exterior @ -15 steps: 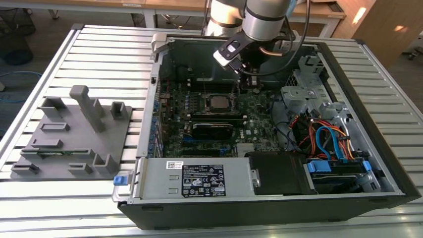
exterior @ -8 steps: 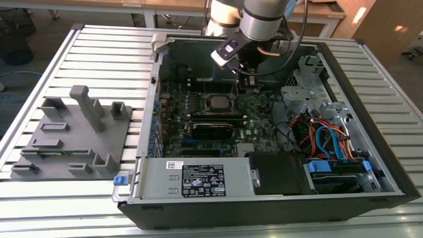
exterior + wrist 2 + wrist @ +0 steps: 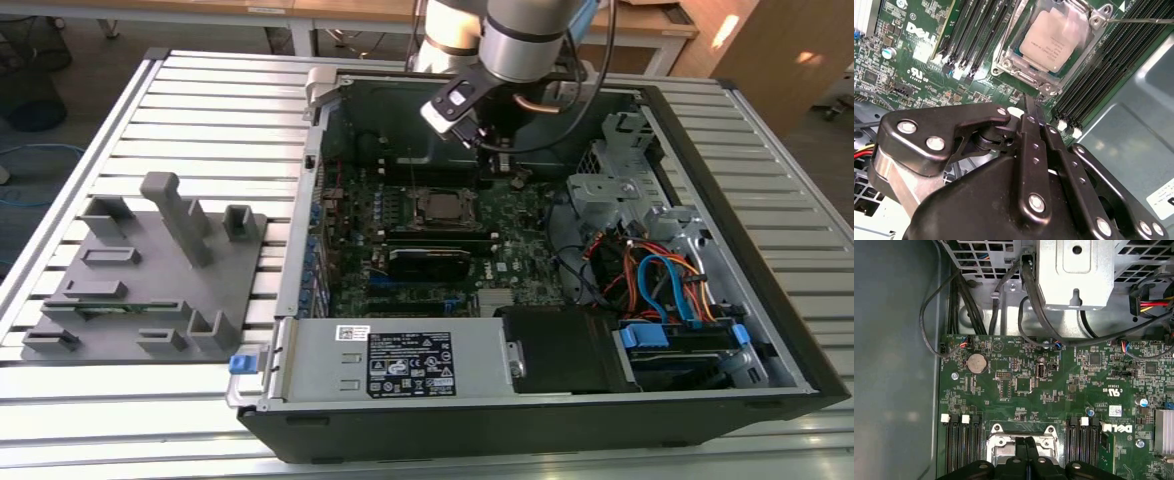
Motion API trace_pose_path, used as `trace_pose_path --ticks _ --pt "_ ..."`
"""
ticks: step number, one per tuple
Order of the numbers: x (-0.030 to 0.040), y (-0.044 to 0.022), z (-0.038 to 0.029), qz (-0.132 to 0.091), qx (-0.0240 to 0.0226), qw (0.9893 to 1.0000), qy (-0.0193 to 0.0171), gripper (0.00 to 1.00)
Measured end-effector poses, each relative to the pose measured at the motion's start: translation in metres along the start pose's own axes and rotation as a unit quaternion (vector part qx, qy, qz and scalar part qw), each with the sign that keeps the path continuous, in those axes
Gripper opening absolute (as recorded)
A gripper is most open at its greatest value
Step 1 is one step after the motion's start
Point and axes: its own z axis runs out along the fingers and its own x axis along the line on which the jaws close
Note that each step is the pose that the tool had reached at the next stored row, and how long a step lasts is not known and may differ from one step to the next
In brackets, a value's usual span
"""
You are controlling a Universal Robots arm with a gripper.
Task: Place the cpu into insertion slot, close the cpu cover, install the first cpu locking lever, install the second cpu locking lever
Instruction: 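Close the cpu cover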
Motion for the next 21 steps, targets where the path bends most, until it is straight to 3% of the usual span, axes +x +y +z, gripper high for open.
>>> trace_pose_path --ticks 21 --pt "0.0001 -0.0211 0.0041 0.000 -0.0001 1.0000 0.0001 0.10"
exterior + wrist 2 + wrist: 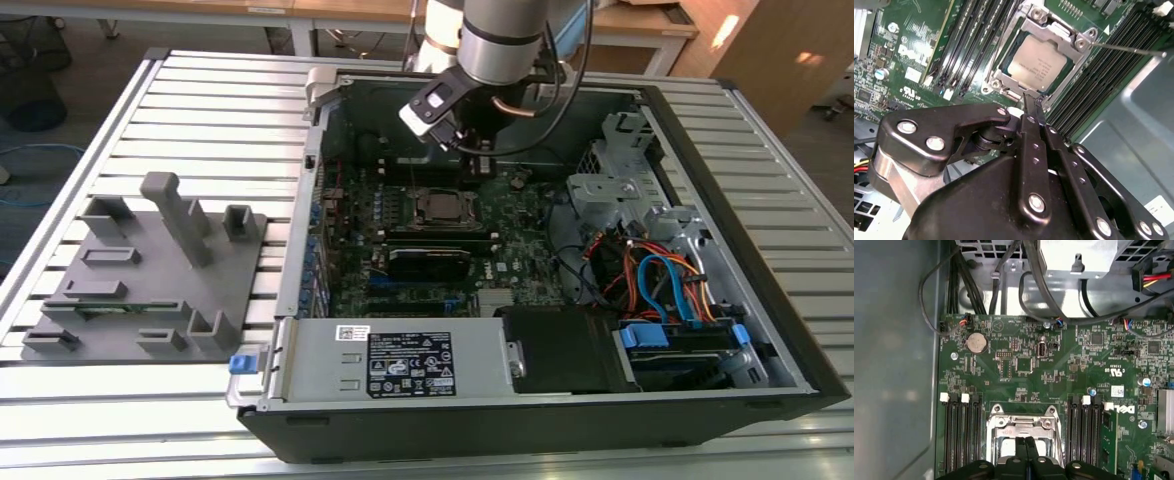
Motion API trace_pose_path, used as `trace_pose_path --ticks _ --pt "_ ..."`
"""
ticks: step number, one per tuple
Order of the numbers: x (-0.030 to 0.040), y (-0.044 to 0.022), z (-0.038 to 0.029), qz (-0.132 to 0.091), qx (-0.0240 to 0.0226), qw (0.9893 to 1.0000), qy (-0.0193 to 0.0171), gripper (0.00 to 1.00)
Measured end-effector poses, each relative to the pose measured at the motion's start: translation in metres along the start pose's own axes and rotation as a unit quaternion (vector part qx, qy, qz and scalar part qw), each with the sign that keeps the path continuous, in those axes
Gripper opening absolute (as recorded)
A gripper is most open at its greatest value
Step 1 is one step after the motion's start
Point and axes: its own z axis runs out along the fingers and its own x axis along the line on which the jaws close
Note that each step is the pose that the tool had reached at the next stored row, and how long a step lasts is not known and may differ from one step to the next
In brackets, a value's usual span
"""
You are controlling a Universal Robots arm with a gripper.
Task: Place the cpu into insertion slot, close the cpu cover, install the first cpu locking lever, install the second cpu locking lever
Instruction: 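Close the cpu cover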
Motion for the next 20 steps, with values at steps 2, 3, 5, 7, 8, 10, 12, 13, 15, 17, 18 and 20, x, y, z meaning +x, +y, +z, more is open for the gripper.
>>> trace_pose_path --ticks 2,3,5,7,8,10,12,13,15,17,18,20 --pt "0.0000 -0.0018 0.0010 0.000 0.0002 1.0000 -0.0001 0.10" --pt "0.0000 -0.0021 0.0017 0.000 0.0006 1.0000 0.0000 0.10" --pt "0.0000 -0.0022 0.0025 0.000 0.0068 1.0000 0.0000 0.10" --pt "0.0000 -0.0023 0.0038 0.000 0.0147 0.9999 0.0001 0.10" --pt "0.0000 -0.0024 0.0045 0.000 0.0159 0.9999 0.0001 0.10" --pt "0.0000 -0.0035 0.0060 0.000 0.0162 0.9999 0.0001 0.10" --pt "0.0000 -0.0060 0.0074 0.000 0.0162 0.9999 0.0002 0.10" --pt "0.0000 -0.0079 0.0081 0.000 0.0162 0.9999 0.0002 0.10" --pt "0.0000 -0.0123 0.0098 -0.001 0.0162 0.9999 0.0002 0.10" --pt "-0.0001 -0.0156 0.0116 -0.003 0.0163 0.9999 0.0002 0.10" --pt "-0.0001 -0.0171 0.0123 -0.004 0.0163 0.9999 0.0002 0.10" --pt "-0.0001 -0.0198 0.0132 -0.004 0.0163 0.9999 0.0002 0.10"
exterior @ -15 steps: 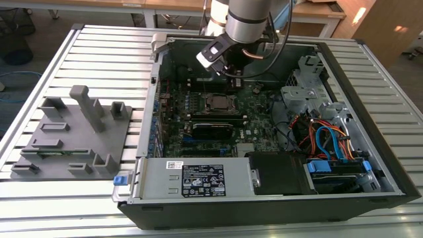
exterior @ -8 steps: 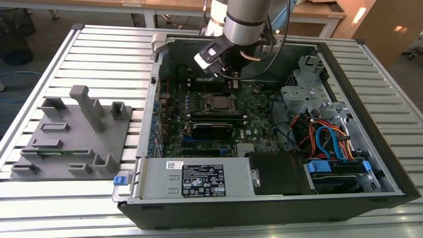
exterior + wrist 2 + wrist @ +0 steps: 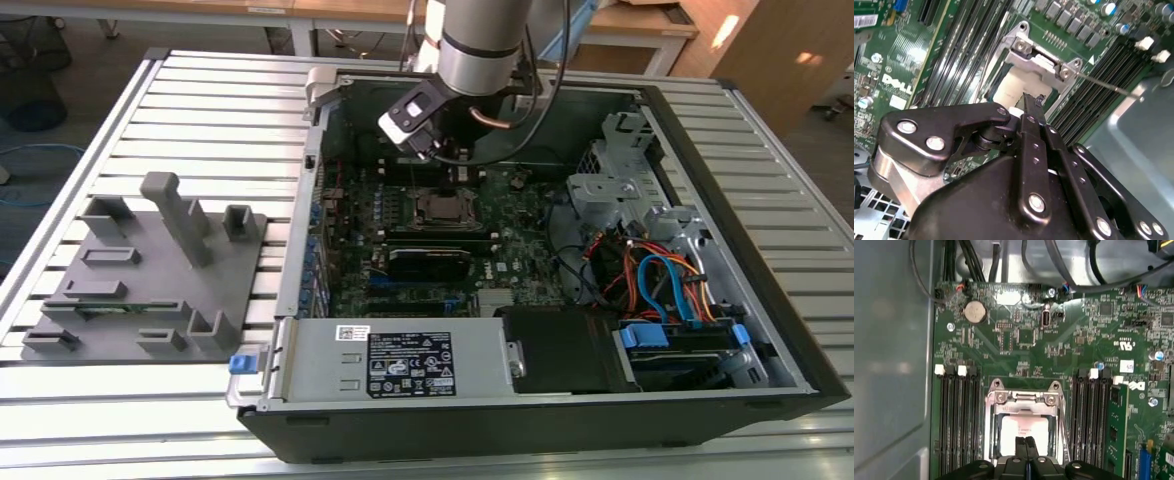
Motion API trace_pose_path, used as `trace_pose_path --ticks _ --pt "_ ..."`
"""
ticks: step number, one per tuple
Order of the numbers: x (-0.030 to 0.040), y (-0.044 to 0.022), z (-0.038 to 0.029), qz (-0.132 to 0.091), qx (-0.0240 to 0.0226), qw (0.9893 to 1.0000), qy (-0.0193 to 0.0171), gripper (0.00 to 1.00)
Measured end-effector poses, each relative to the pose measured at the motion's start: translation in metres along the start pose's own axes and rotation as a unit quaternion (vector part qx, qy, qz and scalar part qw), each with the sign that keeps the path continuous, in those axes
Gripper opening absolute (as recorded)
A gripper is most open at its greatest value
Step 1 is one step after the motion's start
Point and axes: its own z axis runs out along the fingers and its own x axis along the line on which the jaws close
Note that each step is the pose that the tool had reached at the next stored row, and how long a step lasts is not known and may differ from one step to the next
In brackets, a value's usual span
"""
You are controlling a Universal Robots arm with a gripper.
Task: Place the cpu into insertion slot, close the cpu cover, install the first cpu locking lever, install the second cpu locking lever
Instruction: 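Close the cpu cover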
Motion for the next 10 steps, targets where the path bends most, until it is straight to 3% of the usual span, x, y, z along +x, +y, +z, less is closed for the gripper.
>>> trace_pose_path --ticks 10 --pt "0.0001 -0.0130 0.0062 0.000 0.0000 1.0000 0.0000 0.10"
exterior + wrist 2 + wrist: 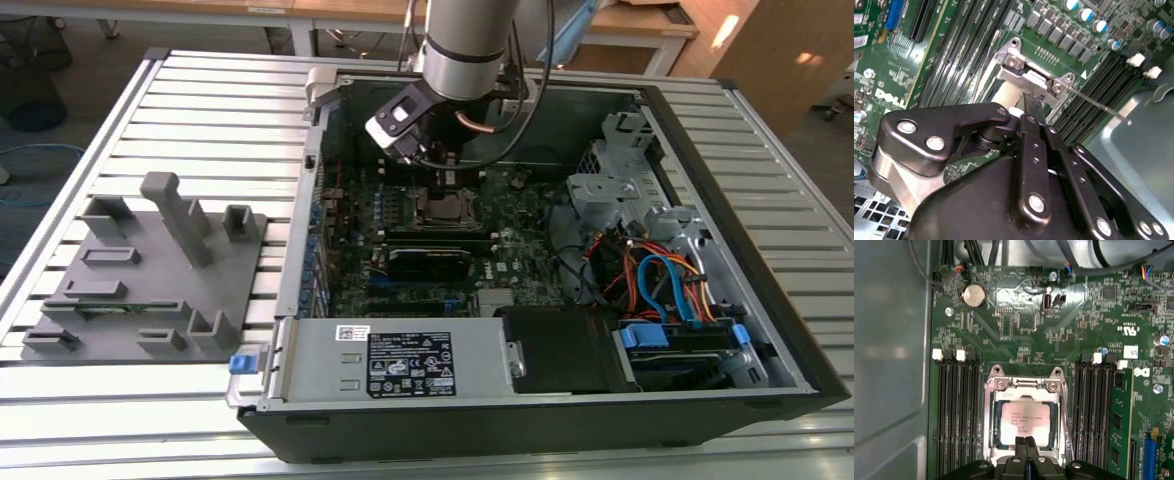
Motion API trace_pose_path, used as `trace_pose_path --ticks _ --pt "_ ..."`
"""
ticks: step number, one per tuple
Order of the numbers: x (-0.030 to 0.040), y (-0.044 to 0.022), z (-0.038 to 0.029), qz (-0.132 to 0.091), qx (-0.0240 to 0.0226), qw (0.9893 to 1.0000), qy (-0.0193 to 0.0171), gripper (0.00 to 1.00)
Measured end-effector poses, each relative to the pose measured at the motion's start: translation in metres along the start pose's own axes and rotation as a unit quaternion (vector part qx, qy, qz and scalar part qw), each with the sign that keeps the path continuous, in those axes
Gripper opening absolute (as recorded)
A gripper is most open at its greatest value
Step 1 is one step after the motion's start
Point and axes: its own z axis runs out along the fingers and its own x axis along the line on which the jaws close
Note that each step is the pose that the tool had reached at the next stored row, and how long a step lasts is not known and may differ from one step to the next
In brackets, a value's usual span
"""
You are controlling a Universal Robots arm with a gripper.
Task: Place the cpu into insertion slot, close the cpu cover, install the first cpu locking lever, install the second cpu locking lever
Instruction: 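Close the cpu cover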
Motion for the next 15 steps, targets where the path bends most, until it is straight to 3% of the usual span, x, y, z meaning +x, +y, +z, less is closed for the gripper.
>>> trace_pose_path --ticks 5,15 --pt "0.0000 -0.0051 0.0037 0.000 -0.0001 1.0000 0.0001 0.10" --pt "-0.0002 -0.0081 0.0124 0.000 0.0000 1.0000 0.0000 0.10"
